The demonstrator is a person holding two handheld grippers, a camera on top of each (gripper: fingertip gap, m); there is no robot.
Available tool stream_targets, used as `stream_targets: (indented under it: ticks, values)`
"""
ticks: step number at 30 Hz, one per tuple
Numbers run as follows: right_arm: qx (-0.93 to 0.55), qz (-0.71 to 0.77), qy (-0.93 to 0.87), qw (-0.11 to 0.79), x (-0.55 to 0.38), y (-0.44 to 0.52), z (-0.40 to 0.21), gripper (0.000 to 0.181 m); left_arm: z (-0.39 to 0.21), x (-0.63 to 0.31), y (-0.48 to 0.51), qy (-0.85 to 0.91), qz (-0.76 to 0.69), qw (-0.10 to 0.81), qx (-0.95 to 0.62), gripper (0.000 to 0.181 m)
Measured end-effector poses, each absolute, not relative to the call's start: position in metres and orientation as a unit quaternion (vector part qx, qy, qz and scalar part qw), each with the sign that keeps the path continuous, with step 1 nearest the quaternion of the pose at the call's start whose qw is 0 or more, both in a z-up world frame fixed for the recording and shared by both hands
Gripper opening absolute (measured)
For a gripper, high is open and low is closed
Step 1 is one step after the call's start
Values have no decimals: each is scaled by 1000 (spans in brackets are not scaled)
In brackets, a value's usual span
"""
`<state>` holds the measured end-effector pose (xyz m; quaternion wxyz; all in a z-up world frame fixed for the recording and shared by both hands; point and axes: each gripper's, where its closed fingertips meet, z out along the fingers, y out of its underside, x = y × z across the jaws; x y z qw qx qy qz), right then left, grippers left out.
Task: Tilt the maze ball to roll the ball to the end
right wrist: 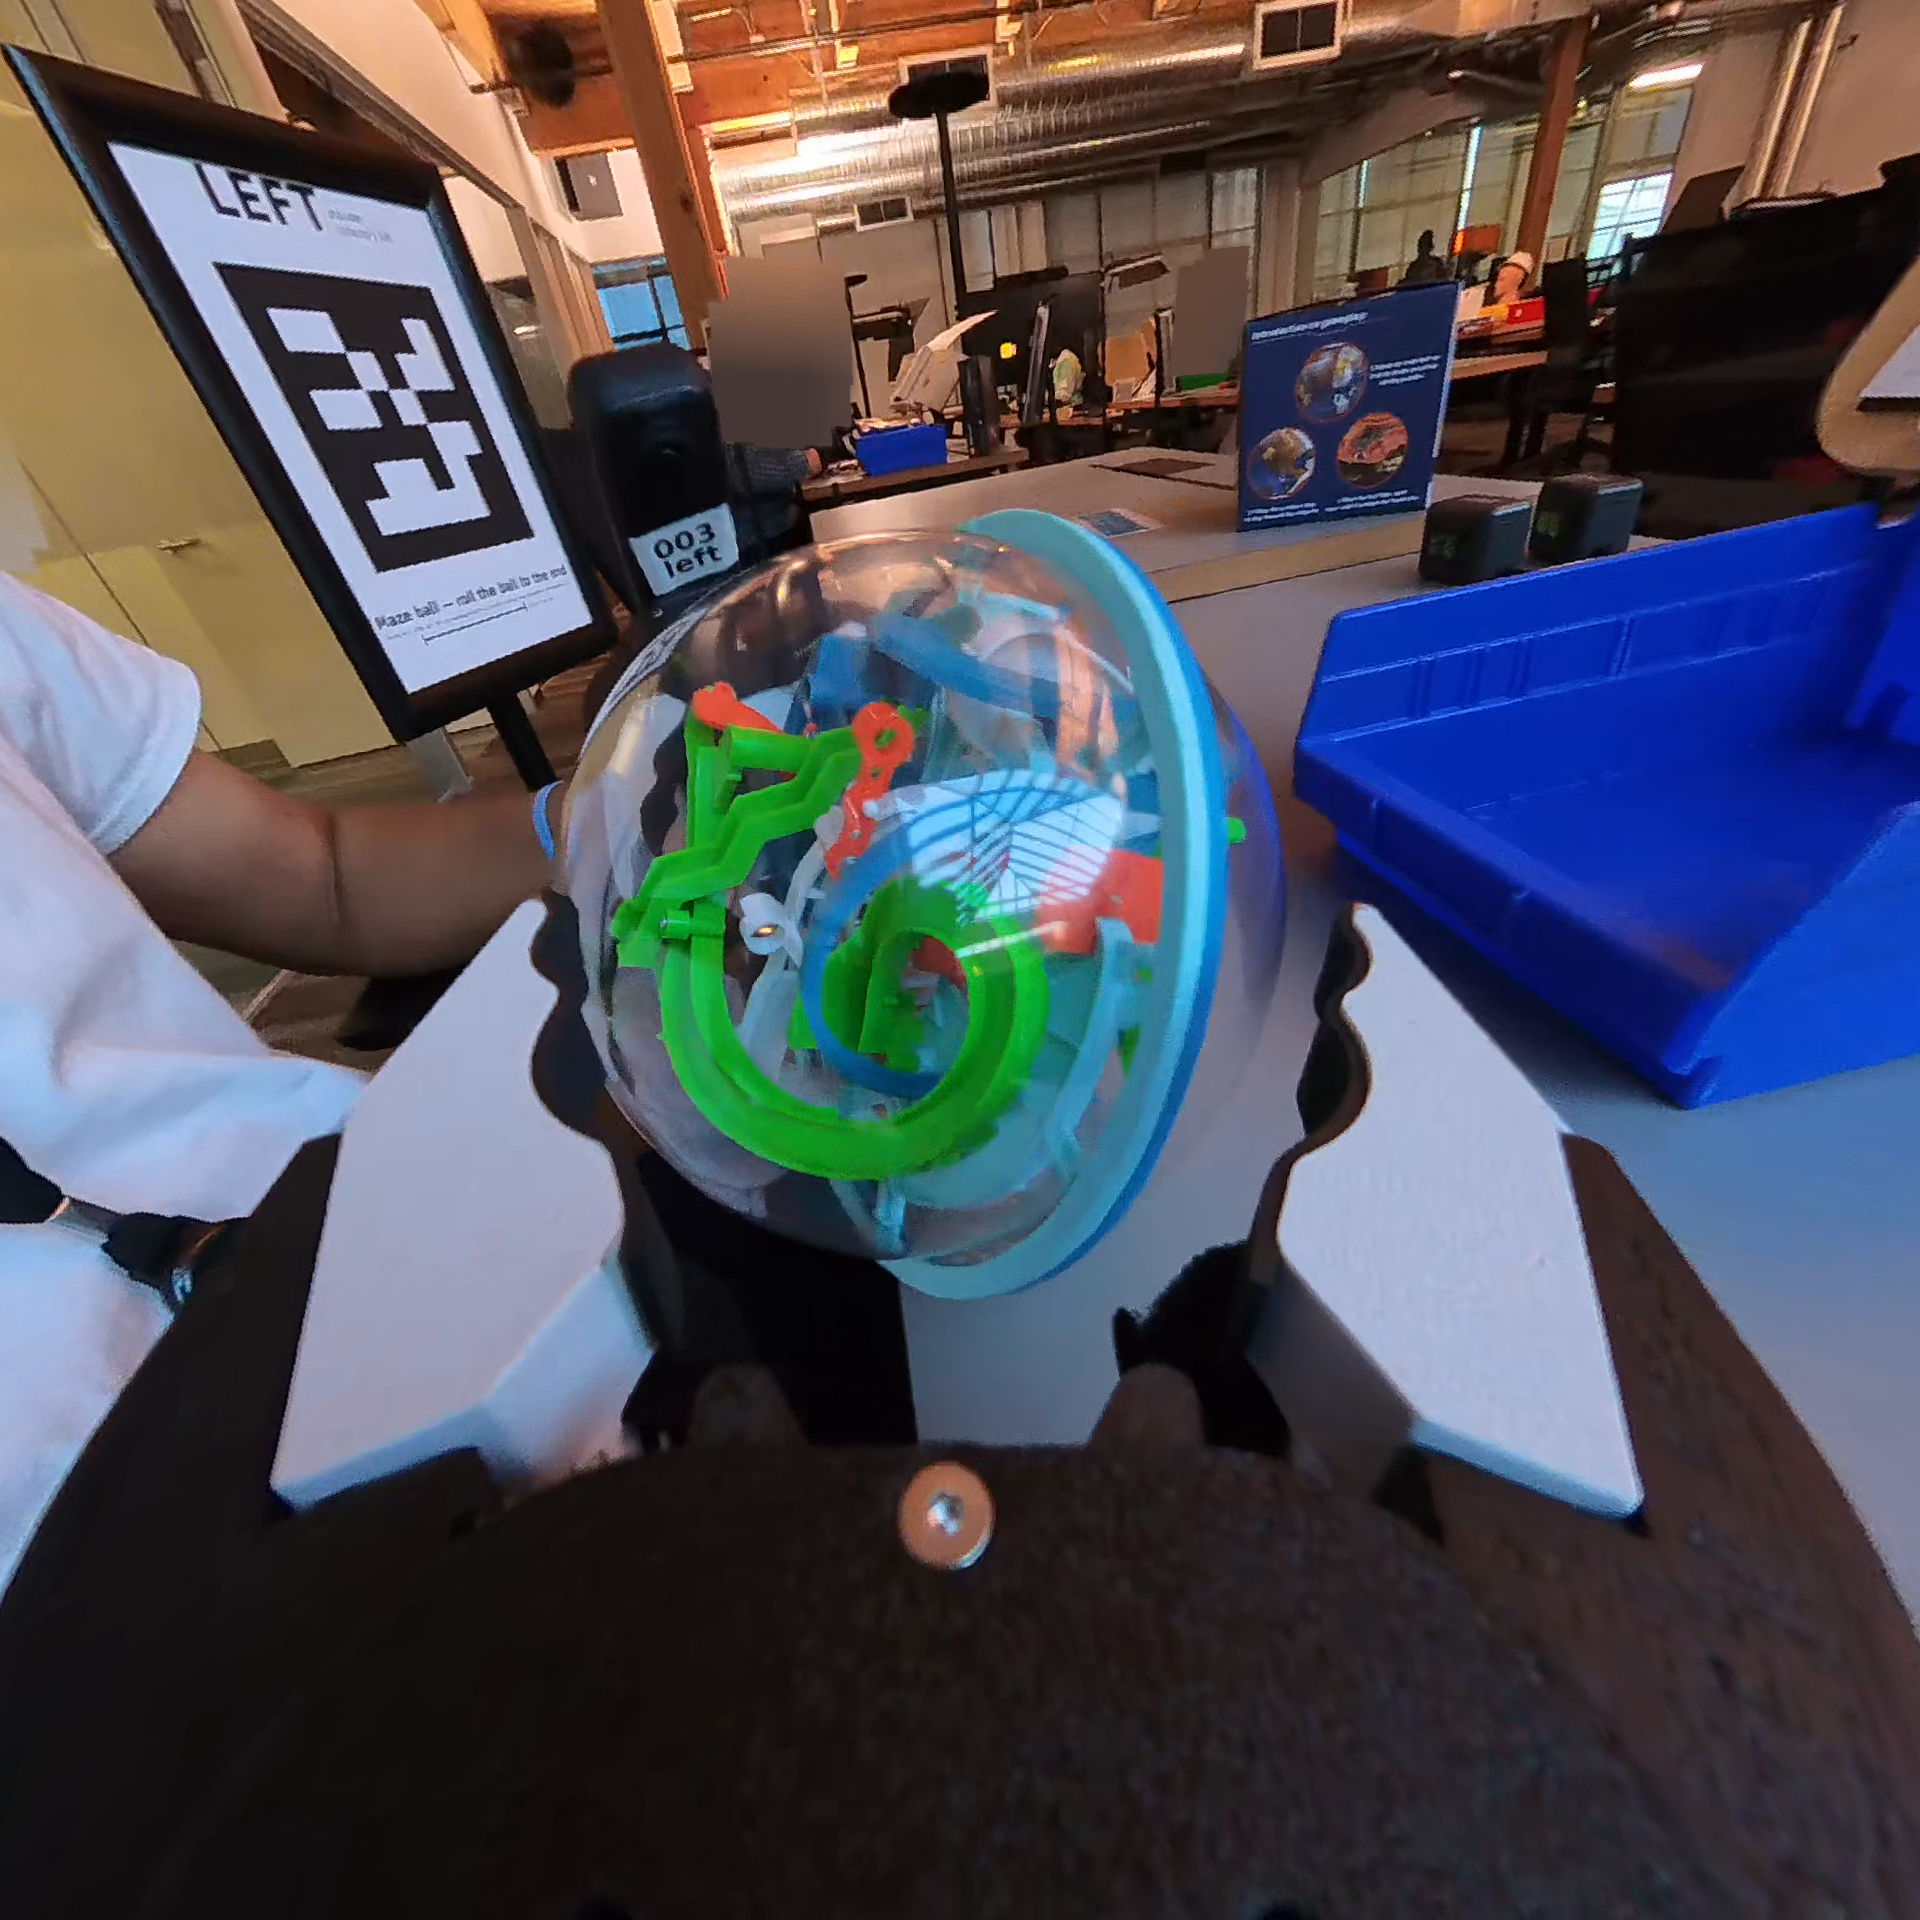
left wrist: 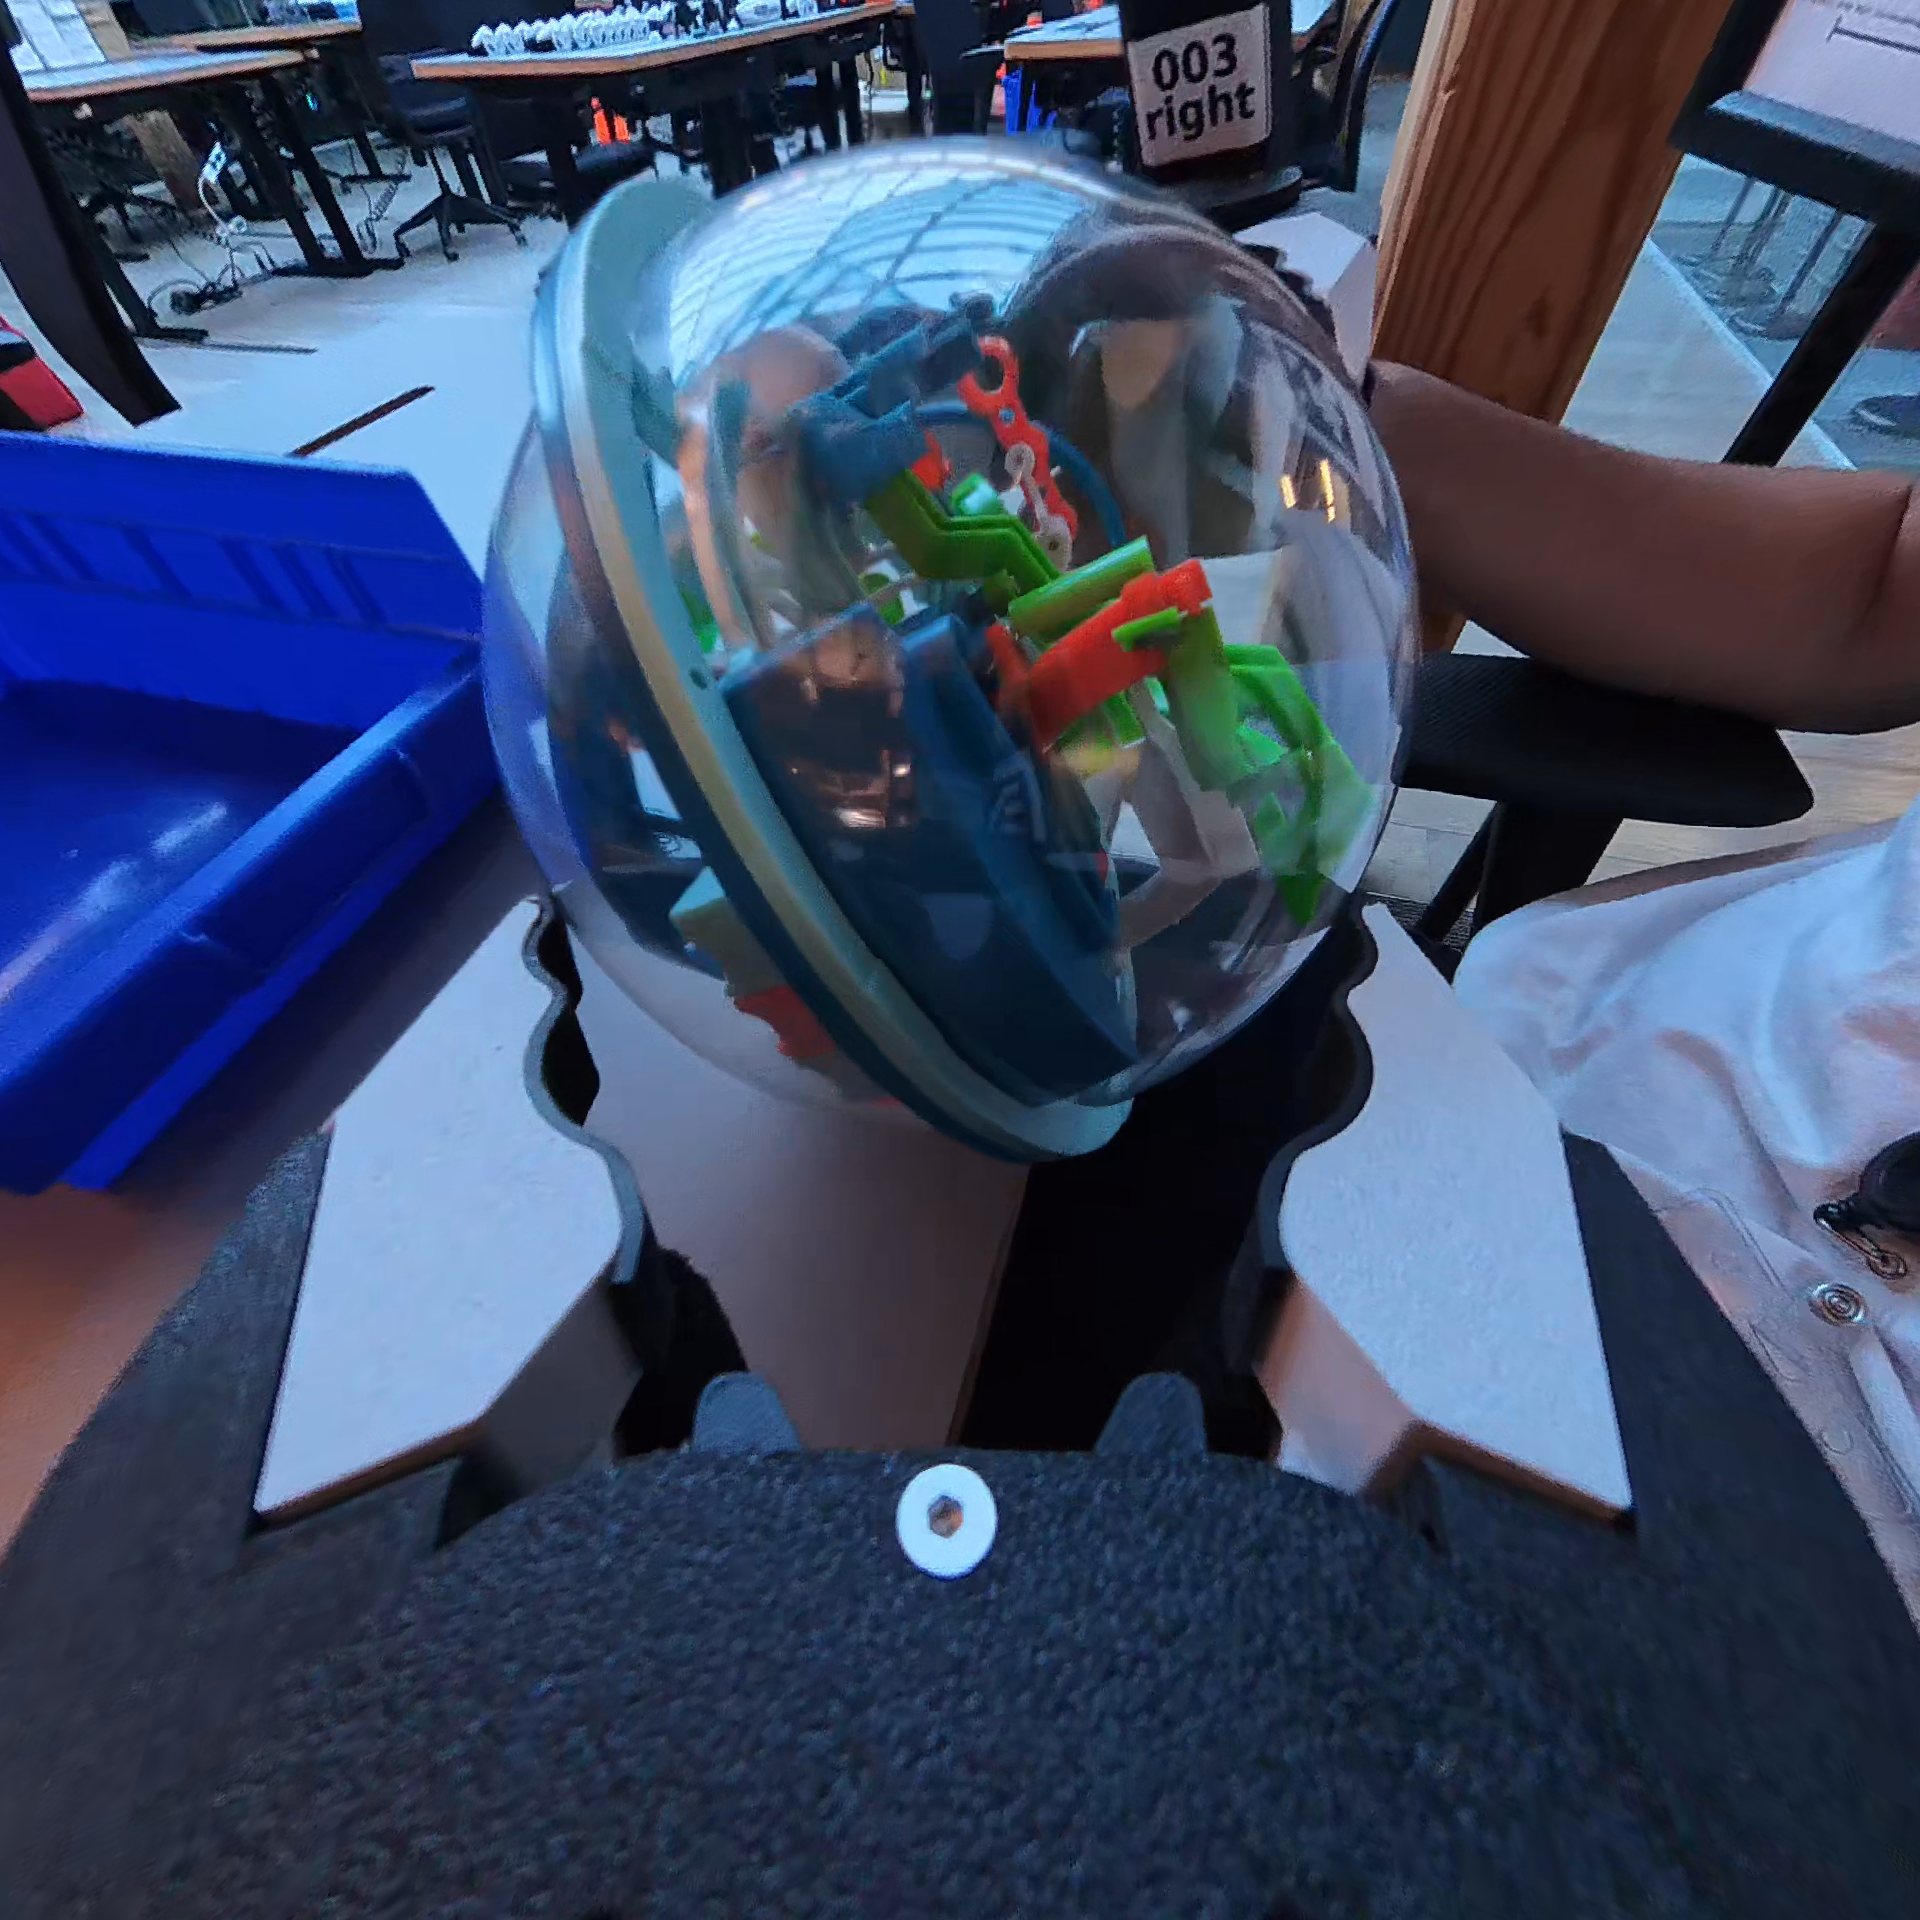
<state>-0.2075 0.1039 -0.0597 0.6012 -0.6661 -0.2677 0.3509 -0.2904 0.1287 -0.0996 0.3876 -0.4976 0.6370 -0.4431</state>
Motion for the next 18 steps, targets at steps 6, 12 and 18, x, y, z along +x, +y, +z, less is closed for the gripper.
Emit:
stream_targets:
  ticks: [6,12,18]
  values:
    - [-679,361,-269,580,-220,103,-71,138,-96,-288,126,637,-438,392,-499,137]
    - [-683,380,-244,575,-218,108,-74,138,-96,-288,130,617,-456,383,-514,137]
    - [-683,376,-253,574,-218,107,-77,136,-98,-291,132,615,-459,376,-519,137]
